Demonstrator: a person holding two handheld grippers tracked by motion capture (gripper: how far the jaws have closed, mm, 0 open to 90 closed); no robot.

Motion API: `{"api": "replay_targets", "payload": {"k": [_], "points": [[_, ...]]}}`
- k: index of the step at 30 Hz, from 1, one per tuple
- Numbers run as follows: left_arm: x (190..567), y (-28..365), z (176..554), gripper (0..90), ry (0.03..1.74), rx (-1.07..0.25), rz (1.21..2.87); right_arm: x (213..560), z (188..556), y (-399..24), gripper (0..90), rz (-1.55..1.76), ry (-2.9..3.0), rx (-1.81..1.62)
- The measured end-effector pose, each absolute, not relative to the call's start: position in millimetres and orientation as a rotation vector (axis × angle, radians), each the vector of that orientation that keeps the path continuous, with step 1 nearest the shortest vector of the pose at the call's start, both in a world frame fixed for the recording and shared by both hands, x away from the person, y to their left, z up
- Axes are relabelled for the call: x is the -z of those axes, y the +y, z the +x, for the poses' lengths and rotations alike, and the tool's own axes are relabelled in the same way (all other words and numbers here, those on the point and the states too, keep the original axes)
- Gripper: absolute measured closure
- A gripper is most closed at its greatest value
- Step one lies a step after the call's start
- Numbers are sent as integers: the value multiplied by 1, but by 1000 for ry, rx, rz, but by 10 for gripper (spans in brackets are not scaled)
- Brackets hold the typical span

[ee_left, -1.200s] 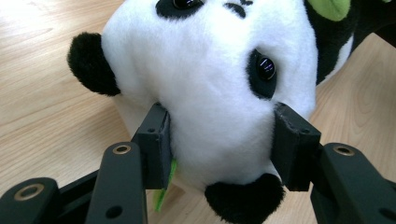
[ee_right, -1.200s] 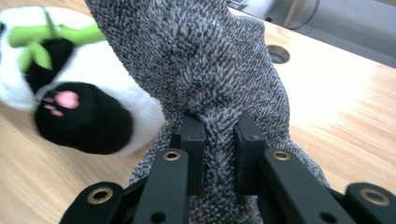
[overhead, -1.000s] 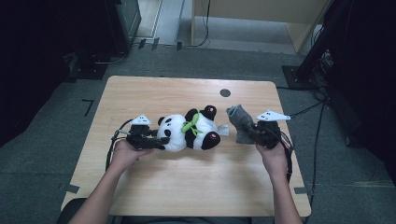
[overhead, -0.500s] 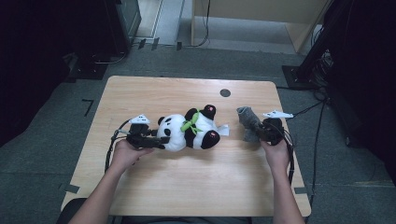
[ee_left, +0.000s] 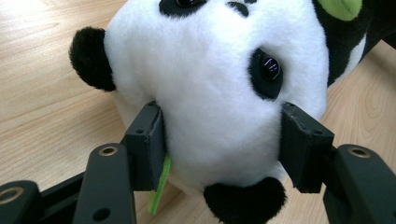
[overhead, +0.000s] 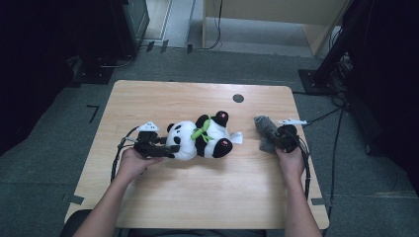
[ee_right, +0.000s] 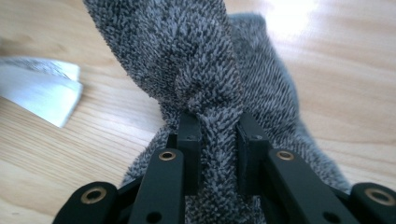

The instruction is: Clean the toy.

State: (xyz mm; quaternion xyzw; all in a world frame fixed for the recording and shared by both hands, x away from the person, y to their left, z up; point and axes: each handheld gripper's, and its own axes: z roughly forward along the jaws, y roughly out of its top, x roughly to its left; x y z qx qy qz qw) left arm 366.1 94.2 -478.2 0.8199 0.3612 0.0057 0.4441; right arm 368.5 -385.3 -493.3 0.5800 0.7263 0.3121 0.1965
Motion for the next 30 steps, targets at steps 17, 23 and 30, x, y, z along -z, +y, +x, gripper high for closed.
{"api": "replay_targets", "payload": {"k": [17,23,30], "points": [[479,94,366,357,902,-12,2032,511,367,-380,471,1610,2044,-904],[479,94,366,347,901,-10,2032,505,369,-380,327,1661,2036,-903],[479,94,366,343,898,-9,2034,488,364,-381,154,1667,1974,-991]]}}
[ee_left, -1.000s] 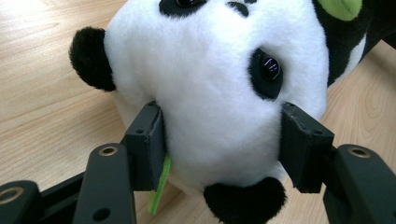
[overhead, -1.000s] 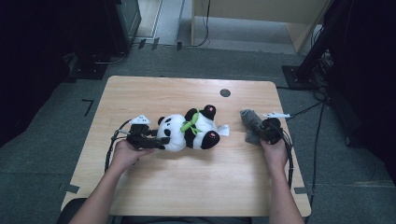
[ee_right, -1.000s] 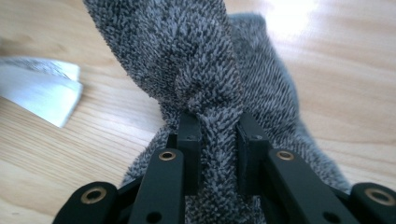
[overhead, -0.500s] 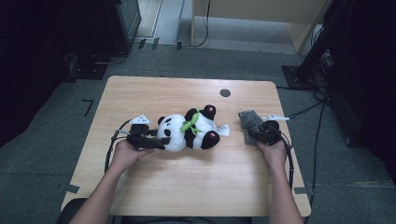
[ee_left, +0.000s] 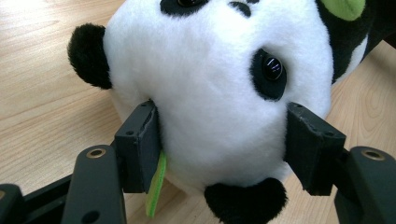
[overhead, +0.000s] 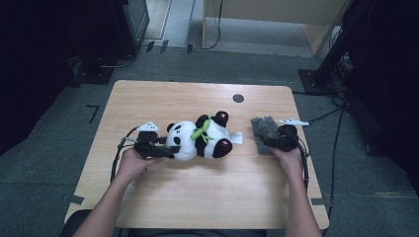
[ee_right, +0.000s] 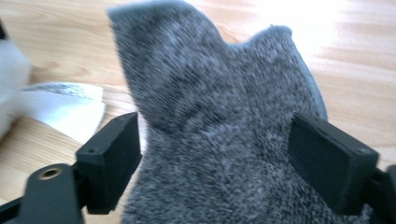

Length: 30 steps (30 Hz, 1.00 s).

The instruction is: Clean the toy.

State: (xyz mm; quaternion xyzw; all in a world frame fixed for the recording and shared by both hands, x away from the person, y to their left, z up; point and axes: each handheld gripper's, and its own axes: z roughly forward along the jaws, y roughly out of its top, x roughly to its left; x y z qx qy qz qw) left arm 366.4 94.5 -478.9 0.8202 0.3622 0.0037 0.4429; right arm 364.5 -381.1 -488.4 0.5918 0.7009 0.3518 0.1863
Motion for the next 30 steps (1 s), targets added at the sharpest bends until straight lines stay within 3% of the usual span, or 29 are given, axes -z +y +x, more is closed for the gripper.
{"api": "replay_targets", "payload": {"k": [7,30], "points": [[479,95,366,339,893,-8,2039,479,360,-371,60,1643,1995,-1023],[479,95,366,318,892,-8,2039,433,323,-328,82,1427,2054,-1230]]}}
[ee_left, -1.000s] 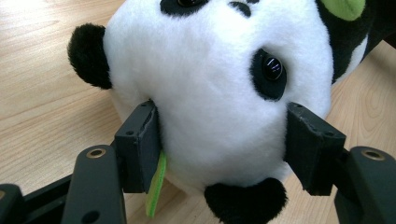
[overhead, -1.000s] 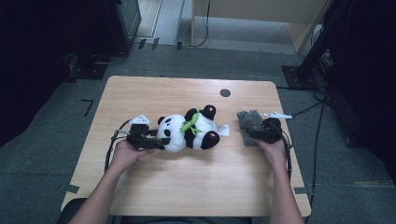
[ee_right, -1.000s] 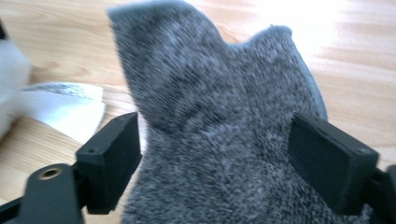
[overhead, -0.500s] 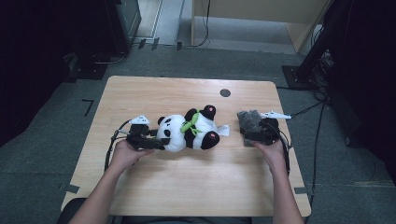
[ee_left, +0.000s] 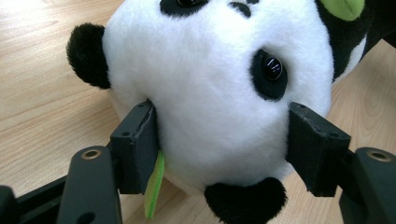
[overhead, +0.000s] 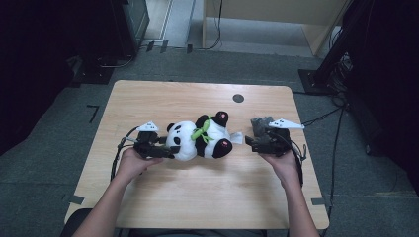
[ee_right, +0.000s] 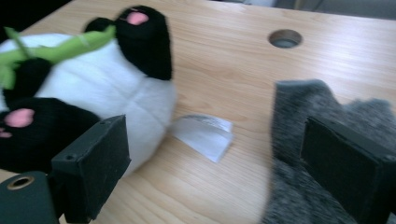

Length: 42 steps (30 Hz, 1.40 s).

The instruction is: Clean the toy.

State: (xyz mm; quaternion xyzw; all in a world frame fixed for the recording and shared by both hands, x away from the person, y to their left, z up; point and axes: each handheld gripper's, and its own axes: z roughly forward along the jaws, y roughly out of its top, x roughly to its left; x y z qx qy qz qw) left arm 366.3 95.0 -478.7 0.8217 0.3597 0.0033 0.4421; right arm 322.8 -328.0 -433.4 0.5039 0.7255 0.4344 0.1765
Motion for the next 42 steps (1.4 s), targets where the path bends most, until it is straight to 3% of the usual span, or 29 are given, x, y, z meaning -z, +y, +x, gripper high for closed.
{"api": "replay_targets", "payload": {"k": [17,42], "points": [[481,94,368,243,898,-3,2034,426,313,-272,44,1234,2247,-1308],[483,93,369,226,902,-2,2013,467,324,-224,24,1159,2346,-1201]]}}
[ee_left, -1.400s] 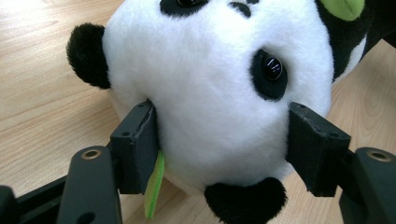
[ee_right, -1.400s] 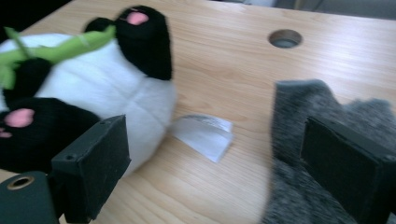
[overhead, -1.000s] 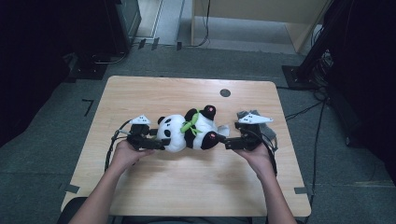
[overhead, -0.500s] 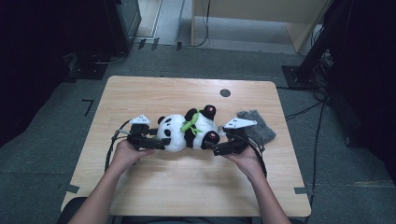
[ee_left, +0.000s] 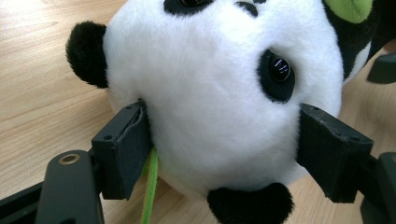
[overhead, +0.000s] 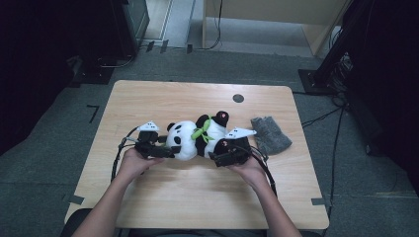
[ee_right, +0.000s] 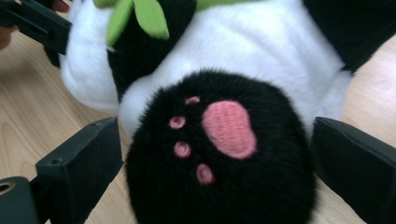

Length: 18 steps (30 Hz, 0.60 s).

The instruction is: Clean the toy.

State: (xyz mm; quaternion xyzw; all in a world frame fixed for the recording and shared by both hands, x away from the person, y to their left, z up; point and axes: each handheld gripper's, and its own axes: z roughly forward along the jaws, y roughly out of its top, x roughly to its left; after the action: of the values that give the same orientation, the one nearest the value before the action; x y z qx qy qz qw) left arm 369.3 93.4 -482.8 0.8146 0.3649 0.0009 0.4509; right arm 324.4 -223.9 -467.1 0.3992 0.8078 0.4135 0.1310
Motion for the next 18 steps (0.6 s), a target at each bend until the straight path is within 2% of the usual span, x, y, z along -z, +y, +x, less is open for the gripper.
{"api": "replay_targets", "payload": {"k": [3,11,13,18], "points": [[483,93,369,226,905,-1,2011,475,327,-219,0,1168,2332,-1178],[483,91,369,228,915,0,2006,485,329,-217,13,1157,2260,-1197],[483,90,369,228,918,1,2003,485,327,-218,114,1123,2249,-1193],[482,86,369,226,939,-3,1973,482,326,-223,297,1125,2220,-1203]]}}
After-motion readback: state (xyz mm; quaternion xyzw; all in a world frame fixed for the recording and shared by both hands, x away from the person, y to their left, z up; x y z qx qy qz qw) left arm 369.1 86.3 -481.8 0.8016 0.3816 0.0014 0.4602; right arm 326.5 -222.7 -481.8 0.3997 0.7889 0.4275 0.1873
